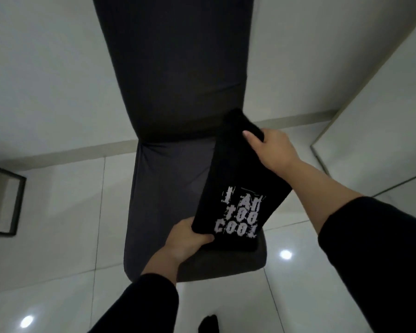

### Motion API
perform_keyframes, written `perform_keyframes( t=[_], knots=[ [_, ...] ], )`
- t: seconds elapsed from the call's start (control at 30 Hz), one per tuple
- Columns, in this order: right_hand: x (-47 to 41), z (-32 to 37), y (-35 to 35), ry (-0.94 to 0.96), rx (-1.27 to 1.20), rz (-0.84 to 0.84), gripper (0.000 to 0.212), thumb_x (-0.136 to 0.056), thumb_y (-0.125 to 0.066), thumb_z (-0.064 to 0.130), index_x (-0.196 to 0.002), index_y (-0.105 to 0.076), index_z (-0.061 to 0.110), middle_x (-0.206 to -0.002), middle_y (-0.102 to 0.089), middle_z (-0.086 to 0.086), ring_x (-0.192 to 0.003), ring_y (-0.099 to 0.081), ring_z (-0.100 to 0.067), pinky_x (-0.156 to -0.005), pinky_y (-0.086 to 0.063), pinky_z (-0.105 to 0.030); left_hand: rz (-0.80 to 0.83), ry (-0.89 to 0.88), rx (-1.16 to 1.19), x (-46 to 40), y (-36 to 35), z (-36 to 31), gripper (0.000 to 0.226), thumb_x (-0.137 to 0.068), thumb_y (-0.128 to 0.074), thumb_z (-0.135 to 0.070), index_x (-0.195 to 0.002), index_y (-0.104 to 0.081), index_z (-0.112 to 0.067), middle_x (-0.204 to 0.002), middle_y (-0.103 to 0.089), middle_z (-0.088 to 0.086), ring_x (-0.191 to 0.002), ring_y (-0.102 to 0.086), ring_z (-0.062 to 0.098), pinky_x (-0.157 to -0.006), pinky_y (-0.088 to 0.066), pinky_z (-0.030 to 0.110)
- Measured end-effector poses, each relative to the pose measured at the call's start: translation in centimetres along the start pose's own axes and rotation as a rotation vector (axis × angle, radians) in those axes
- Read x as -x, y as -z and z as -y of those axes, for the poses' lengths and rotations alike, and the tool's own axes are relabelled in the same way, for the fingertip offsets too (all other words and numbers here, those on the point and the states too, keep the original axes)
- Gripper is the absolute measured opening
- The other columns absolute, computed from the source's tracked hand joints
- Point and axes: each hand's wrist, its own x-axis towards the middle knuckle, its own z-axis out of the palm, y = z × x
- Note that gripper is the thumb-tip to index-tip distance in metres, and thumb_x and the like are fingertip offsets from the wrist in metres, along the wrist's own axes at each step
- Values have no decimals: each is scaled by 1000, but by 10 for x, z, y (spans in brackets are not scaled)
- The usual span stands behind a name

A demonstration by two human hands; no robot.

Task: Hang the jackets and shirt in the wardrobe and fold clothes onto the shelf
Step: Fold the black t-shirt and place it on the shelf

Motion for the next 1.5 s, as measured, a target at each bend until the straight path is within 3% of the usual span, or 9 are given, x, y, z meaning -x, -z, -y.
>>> perform_keyframes(
  t=[0.07,0.2,0.33,0.43,0.53,0.67,0.83,1.27,1.5],
  knots=[
    [5,-8,53,-114,-58,-135,52,-95,-42,53,-101,-65,7,-95,-68,-18,-92,-64,-34,-71,-44,-34,-16,-57,92,14,13,-43,27,-71,-82,-14,-90,-69,-27,-99,-73,-2,-87,-67,10,-77,-53,20],
    [35,-32,150,-367,-258,-397,55,-97,-38,50,-110,-62,2,-102,-64,-16,-100,-61,-36,-80,-48,-36,-108,-185,321,40,22,-143,23,-75,-78,-11,-96,-70,-13,-85,-71,2,-65,-64,10,-51,-47,15],
    [86,-47,230,-523,-348,-613,50,-101,-35,41,-110,-61,-1,-100,-60,-14,-100,-59,-33,-73,-39,-30,-73,-369,450,66,-11,-245,29,-89,-64,-22,-117,-60,-16,-112,-67,5,-96,-66,20,-80,-54,30],
    [125,-58,283,-614,-220,-722,52,-102,-31,40,-119,-56,-2,-119,-59,-21,-111,-56,-37,-82,-41,-37,-211,-572,293,85,-59,-310,51,-96,-50,-30,-141,-37,-9,-140,-48,12,-129,-46,30,-109,-35,38],
    [171,-80,332,-723,-106,-829,53,-102,-28,42,-127,-51,1,-128,-56,-20,-117,-53,-38,-91,-42,-42,-334,-737,37,116,-108,-361,37,-101,-39,-30,-126,-42,-2,-126,-56,19,-117,-53,36,-91,-39,36],
    [244,-119,384,-798,-40,-1017,50,-102,-31,41,-125,-52,3,-121,-60,-19,-108,-57,-37,-77,-42,-37,-318,-966,-169,158,-182,-411,32,-101,-39,-33,-112,-48,-4,-109,-63,17,-99,-58,36,-73,-37,34],
    [336,-164,427,-939,-8,-1131,54,-102,-32,41,-139,-42,4,-137,-52,-18,-123,-50,-37,-93,-44,-43,-198,-1075,-269,201,-288,-430,34,-100,-39,-36,-108,-47,-4,-105,-62,20,-96,-58,37,-70,-37,36],
    [564,-317,474,-1287,138,-1302,51,-102,-31,40,-127,-49,0,-115,-61,-25,-100,-59,-39,-71,-41,-36,214,-1176,-358,304,-566,-385,31,-100,-41,-34,-105,-52,-5,-103,-64,15,-97,-59,35,-70,-37,33],
    [615,-414,479,-1487,146,-1262,53,-103,-29,39,-139,-42,1,-132,-54,-26,-117,-53,-40,-96,-42,-43,345,-1165,-482,305,-697,-367,36,-101,-38,-37,-113,-51,-5,-104,-64,14,-96,-60,35,-68,-36,33]
  ],
)
